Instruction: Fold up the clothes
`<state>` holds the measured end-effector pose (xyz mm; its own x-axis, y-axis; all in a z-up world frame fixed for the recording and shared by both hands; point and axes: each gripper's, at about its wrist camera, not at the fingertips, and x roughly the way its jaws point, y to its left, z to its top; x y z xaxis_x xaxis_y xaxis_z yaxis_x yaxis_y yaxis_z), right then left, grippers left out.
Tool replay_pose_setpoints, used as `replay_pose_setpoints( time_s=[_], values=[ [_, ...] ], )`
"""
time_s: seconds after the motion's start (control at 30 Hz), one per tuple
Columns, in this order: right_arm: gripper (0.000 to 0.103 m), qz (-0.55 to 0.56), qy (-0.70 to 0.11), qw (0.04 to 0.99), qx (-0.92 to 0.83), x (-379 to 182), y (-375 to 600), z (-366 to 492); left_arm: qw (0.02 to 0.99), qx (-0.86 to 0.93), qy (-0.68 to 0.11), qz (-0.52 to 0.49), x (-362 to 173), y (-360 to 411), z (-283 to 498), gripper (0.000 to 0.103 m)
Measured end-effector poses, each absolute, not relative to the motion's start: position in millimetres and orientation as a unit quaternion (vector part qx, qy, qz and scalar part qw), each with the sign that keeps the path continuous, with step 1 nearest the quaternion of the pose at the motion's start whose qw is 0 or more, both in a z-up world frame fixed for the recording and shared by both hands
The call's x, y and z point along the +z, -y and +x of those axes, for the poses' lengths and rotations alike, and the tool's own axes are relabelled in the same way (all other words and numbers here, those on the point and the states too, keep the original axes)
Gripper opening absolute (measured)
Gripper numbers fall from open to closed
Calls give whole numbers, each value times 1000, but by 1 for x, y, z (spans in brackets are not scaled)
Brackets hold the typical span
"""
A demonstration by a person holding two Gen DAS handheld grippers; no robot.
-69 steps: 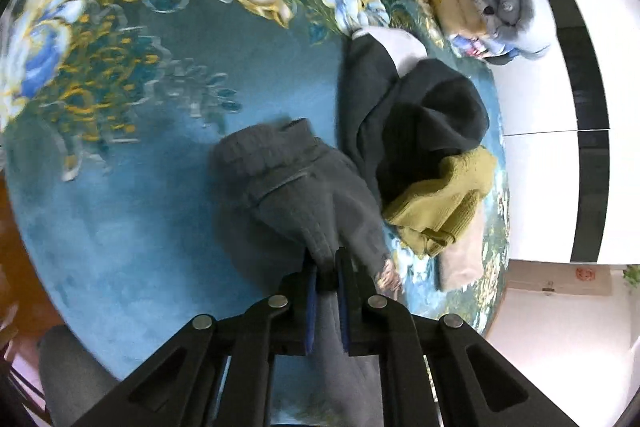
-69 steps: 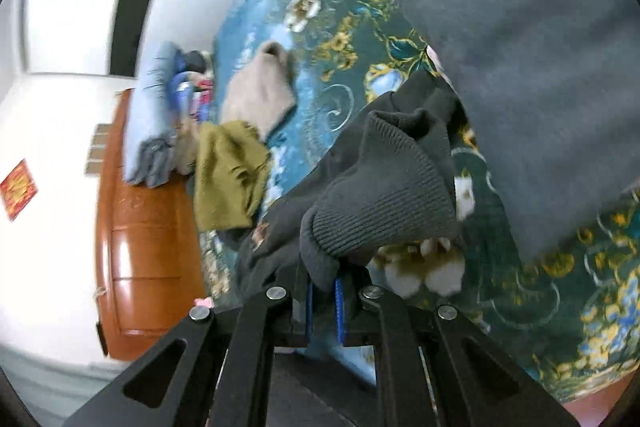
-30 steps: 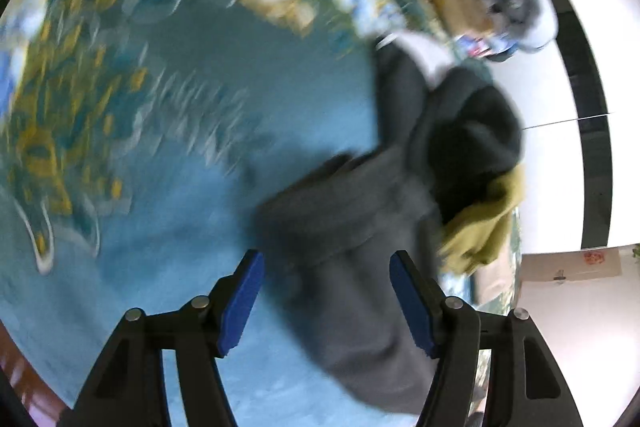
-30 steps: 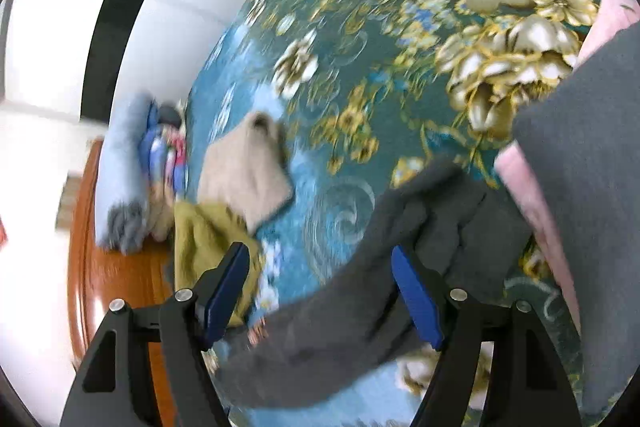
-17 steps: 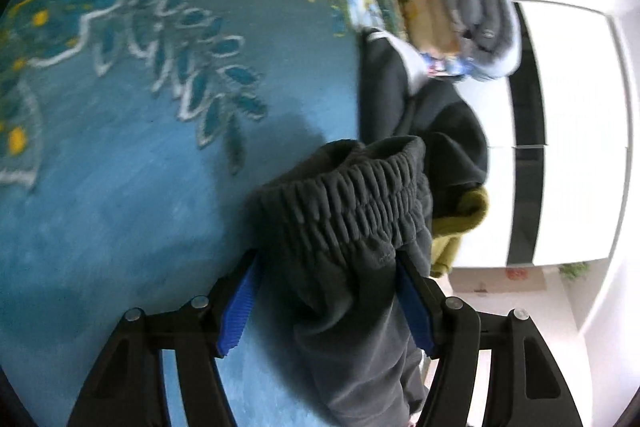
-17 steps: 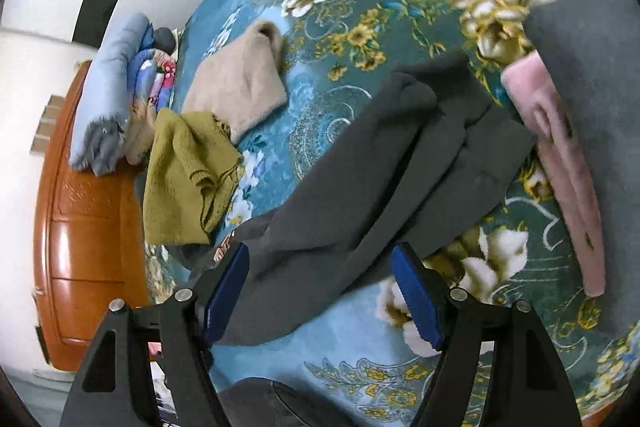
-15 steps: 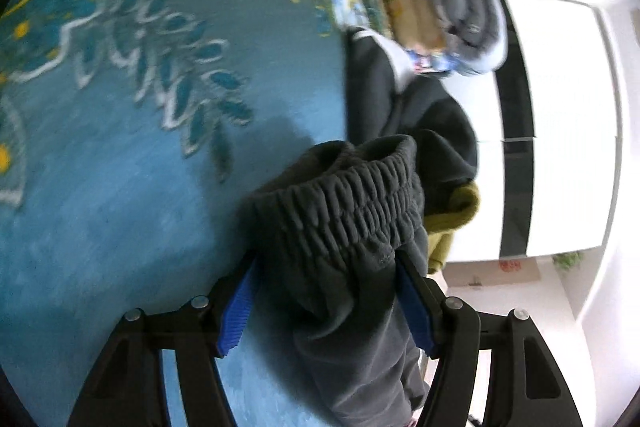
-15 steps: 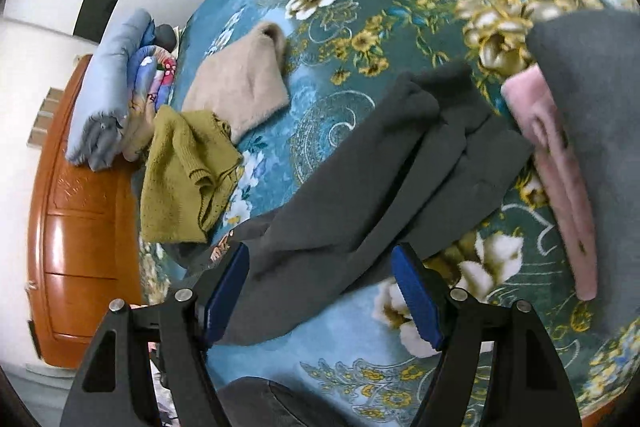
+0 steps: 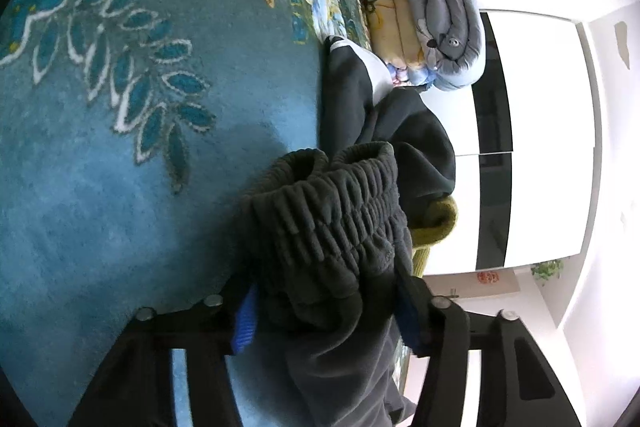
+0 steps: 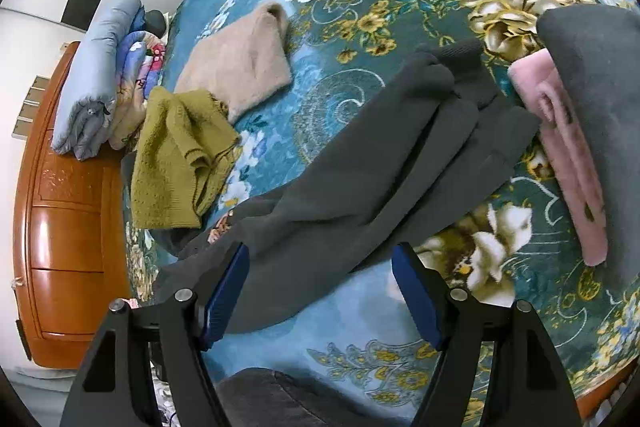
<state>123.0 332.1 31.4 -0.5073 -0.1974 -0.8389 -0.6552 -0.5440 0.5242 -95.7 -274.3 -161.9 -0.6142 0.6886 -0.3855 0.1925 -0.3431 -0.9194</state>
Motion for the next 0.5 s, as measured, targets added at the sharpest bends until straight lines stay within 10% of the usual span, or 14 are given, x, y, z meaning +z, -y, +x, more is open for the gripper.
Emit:
replay_pose_setpoints(
  time_s=[0.5],
  values=[
    [75, -465, -456, 140, 746, 31, -329, 129, 131, 760, 531, -350, -91, 338, -83, 34]
  ],
)
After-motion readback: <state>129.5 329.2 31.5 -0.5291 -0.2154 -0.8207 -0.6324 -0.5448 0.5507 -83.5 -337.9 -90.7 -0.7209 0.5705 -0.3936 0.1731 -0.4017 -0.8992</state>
